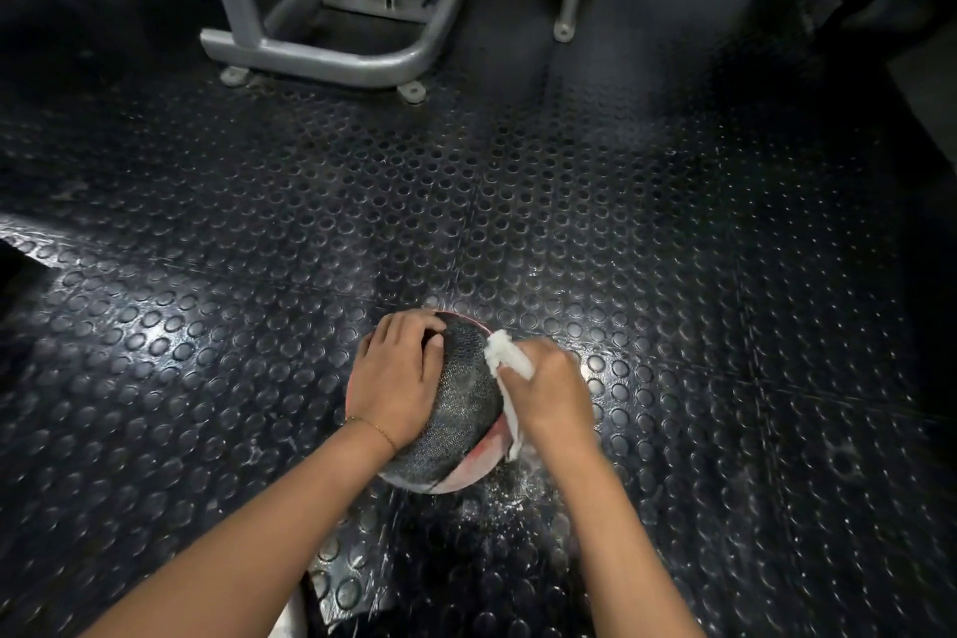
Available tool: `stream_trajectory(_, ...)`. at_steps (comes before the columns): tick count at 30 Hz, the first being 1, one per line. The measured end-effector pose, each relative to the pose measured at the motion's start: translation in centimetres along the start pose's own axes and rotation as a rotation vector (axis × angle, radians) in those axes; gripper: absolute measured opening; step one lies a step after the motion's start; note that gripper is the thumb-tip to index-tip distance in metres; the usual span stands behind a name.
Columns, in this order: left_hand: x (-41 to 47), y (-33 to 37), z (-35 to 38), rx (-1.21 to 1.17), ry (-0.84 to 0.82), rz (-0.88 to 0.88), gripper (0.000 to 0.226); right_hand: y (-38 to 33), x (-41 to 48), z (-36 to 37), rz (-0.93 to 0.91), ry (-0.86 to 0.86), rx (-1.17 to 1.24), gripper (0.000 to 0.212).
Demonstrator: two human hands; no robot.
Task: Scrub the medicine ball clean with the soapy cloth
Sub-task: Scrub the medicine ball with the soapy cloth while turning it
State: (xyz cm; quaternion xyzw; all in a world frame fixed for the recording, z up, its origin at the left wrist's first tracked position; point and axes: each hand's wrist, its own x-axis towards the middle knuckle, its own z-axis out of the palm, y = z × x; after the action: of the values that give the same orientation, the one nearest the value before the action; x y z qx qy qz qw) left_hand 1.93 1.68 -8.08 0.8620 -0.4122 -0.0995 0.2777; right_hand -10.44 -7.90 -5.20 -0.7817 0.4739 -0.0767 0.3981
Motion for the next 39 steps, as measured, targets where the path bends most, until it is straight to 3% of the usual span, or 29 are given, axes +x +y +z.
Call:
stream_trajectory(5,0.5,-0.5,-0.7,-0.003,-0.078,-0.014,0.076,-0.4,1.0,-0.7,-0.034,-0.110,-0.066,0.024)
stream_trajectory(10,0.9,-2.1,-1.3,-0.026,-0.225,-0.004,0.073,-1.4,1.6,-0.4,-0.051,-0.124,-0.078,0.018)
stream_trajectory(14,0.7,-2.3,-1.4,-0.016,-0.230,-0.004,0.085,-2.1,2.5,-0.6,-0.102,-0.176,-0.176,0.020)
stream_trajectory(19,0.7,-1.3,-1.3,0.042,-0.227,0.006,0.084,-2.5,2.9,-1.2,-0.108,-0.181,-0.168,0.011)
stream_trajectory(21,0.5,-0.4,-1.0,0.109,-0.225,0.005,0.070,-2.7,3.2,-1.1,-0.106,-0.139,-0.189,0.006)
stream_trajectory(23,0.5,0.1,-0.7,0.154,-0.200,-0.011,0.058,-2.6,2.8,-1.1,-0.096,-0.147,-0.211,0.006)
stream_trajectory(26,0.5,1.0,-0.6,0.190,-0.200,0.016,0.061,-2.0,1.8,-1.4,-0.067,-0.183,-0.184,0.011)
stream_trajectory(28,1.1,1.5,-0.6,0.148,-0.264,0.028,0.048,-1.6,2.0,-1.9,-0.066,-0.159,-0.162,0.009)
stream_trajectory(32,2.1,0.7,-2.0,-0.035,-0.489,-0.002,0.046,-1.6,3.3,-2.1,-0.065,-0.112,-0.180,0.006)
stream_trajectory(36,1.3,-1.1,-2.1,-0.109,-0.507,-0.067,0.045,-2.3,3.7,-2.2,-0.101,-0.220,-0.189,0.004)
stream_trajectory(39,1.4,-1.1,-2.6,-0.145,-0.543,-0.088,0.068,-2.9,3.7,-2.5,-0.138,-0.298,-0.205,0.014)
